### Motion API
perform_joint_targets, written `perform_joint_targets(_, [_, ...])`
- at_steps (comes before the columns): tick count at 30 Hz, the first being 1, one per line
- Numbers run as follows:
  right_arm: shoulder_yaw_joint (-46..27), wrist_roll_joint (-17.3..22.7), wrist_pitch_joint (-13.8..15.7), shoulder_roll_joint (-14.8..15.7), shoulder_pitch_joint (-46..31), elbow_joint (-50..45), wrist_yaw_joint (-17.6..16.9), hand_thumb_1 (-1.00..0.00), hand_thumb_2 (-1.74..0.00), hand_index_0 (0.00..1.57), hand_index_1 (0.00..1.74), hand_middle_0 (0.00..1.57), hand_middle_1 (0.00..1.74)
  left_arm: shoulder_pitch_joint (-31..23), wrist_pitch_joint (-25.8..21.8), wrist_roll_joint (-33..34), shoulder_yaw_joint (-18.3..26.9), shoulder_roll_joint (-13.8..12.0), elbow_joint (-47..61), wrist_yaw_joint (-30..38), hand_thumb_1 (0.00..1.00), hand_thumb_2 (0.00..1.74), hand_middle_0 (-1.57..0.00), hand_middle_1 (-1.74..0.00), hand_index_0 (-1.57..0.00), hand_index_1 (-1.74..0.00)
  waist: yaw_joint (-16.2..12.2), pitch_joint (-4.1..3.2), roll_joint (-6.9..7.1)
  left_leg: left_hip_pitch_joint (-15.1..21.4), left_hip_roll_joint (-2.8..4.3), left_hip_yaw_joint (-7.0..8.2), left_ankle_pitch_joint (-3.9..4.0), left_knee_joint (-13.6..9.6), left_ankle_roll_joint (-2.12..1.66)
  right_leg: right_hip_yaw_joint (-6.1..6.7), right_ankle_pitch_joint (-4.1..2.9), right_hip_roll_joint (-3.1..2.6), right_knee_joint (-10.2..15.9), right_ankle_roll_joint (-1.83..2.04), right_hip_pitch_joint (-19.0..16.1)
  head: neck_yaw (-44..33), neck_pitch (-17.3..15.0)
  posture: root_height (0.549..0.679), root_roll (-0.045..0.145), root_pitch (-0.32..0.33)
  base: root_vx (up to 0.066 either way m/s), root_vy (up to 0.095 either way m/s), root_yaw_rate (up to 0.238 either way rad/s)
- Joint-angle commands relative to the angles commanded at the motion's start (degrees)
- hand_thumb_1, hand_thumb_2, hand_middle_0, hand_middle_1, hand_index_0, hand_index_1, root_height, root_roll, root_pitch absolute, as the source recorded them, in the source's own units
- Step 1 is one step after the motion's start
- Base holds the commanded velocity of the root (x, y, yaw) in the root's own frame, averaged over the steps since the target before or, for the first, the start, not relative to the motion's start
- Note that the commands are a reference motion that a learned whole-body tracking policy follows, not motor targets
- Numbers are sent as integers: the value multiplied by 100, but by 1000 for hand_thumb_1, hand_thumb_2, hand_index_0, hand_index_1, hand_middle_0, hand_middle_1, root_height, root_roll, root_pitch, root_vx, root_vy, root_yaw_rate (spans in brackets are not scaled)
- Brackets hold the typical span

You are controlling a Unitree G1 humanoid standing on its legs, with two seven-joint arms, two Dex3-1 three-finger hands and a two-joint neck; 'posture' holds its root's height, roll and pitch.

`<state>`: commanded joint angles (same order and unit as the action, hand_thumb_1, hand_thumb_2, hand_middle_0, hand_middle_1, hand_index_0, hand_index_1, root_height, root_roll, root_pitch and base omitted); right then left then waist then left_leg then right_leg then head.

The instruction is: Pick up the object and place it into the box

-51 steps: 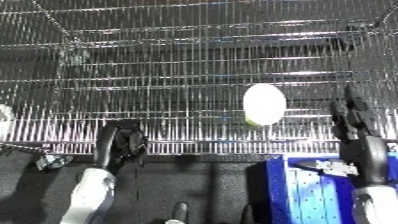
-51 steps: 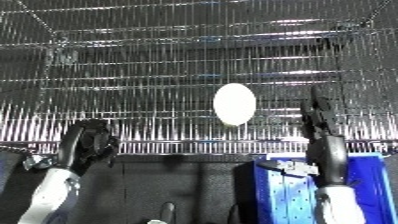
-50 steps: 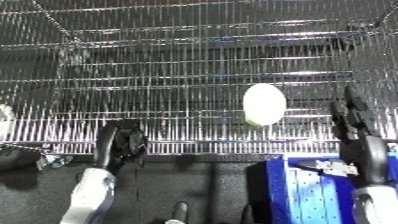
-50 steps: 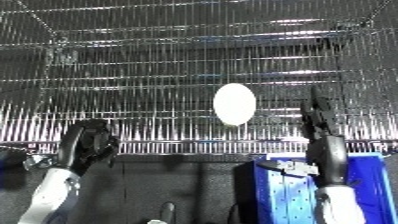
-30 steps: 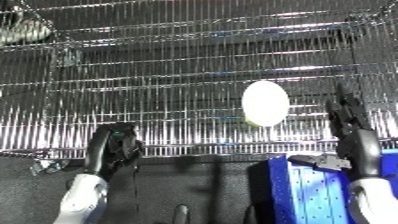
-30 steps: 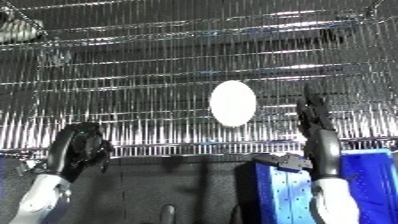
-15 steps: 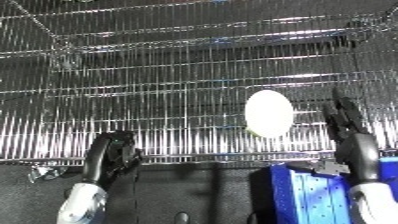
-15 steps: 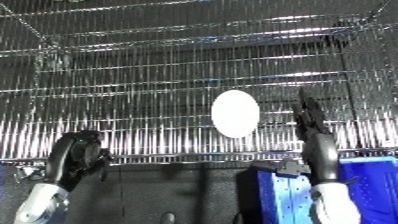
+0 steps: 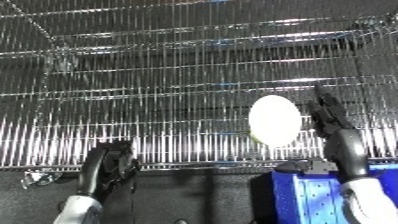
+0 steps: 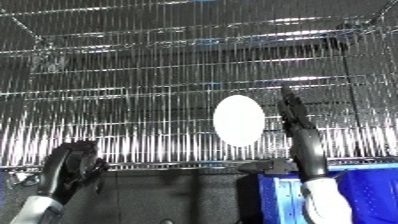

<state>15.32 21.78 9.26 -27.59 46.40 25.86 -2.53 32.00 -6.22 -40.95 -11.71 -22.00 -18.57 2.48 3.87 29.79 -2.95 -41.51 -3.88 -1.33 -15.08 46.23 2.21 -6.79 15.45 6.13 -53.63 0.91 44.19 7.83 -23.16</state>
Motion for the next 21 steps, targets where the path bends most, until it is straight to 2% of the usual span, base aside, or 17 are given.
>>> perform_joint_targets(6, [88, -72, -51, -6, 187, -46, 16, 0, 0, 0, 0, 0, 0, 58, 6, -10, -44, 31, 82, 37, 1000, 1740, -1570, -1740, -1570, -1740, 47, 0, -17, -194, -16, -8, -14, 45, 17, -3, 14, -31, -44, 10, 186, 67, 185, 609, 38, 198, 1, 11, 20])
perform_joint_targets(12, [201, -78, -100, -22, 375, -59, 87, 0, 0, 0, 0, 0, 0, 99, -11, -3, -70, 29, 155, 81, 1000, 1740, -1570, -1740, -1570, -1740, 105, 0, -38, -336, -27, -20, -5, 91, 17, -25, 12, -32, -83, 11, 315, 123, 236, 607, 37, 215, 0, 4, 37])
perform_joint_targets(21, [323, -40, -58, 73, 603, -1, 147, -450, -783, 706, 783, 706, 783, 120, 13, -47, -73, 50, 258, 49, 1000, 1740, -1570, -1740, -1570, -1740, 177, 0, -89, -512, -48, -38, -3, 157, 19, -37, 20, -36, -139, -5, 478, 239, 302, 605, 38, 234, -4, -1, 44])
